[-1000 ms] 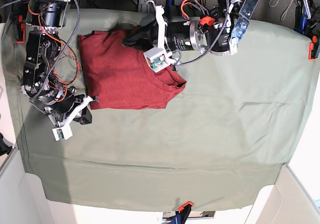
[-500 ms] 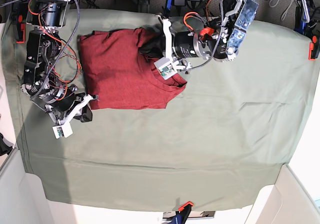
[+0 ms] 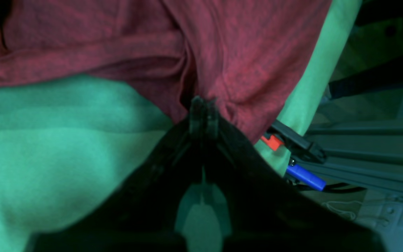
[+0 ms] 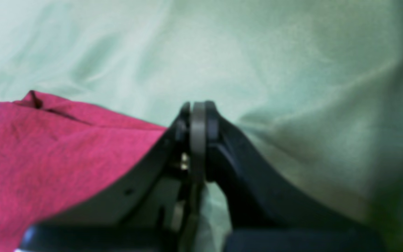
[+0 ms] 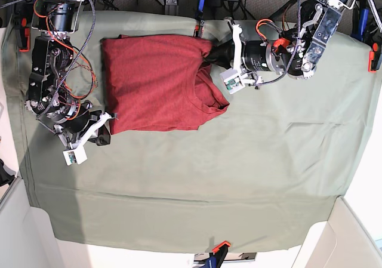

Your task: Fold the T-shirt properly

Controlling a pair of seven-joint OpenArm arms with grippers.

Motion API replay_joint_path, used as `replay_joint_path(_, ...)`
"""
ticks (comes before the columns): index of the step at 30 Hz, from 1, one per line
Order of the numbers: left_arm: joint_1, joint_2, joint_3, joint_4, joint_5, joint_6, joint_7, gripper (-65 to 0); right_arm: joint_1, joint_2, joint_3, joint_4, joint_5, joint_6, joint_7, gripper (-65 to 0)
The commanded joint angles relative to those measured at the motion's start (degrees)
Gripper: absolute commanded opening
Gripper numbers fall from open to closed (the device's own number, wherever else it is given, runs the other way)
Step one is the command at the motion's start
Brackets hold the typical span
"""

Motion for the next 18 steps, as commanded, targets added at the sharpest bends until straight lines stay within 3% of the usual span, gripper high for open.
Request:
replay_joint_path(1,-0.5,-0.5,-0.6,0.9,-1.2,0.3,0.1,-65.0,1.3,0.3,0.1,1.0,0.9,0.4,1.1,-65.0)
replay_joint_path(7,-0.4,-0.5,-5.3,9.0,-16.1,0.3,7.2,-65.0,1.2,0.3,0.1,1.0,0.9,0.4,1.1,-65.0)
replay_joint_path(11,0.2,-0.5,-4.2,11.2,-15.3,0.3,9.7,-65.0,1.2,0.3,0.1,1.0,0.9,0.4,1.0,-65.0)
replay_joint_path(18,3.6,-0.6,-3.7,9.9,-5.6,0.3,9.2,-65.0,1.3,0.8,0.1,1.0,1.2,0.4,0.8,-65.0)
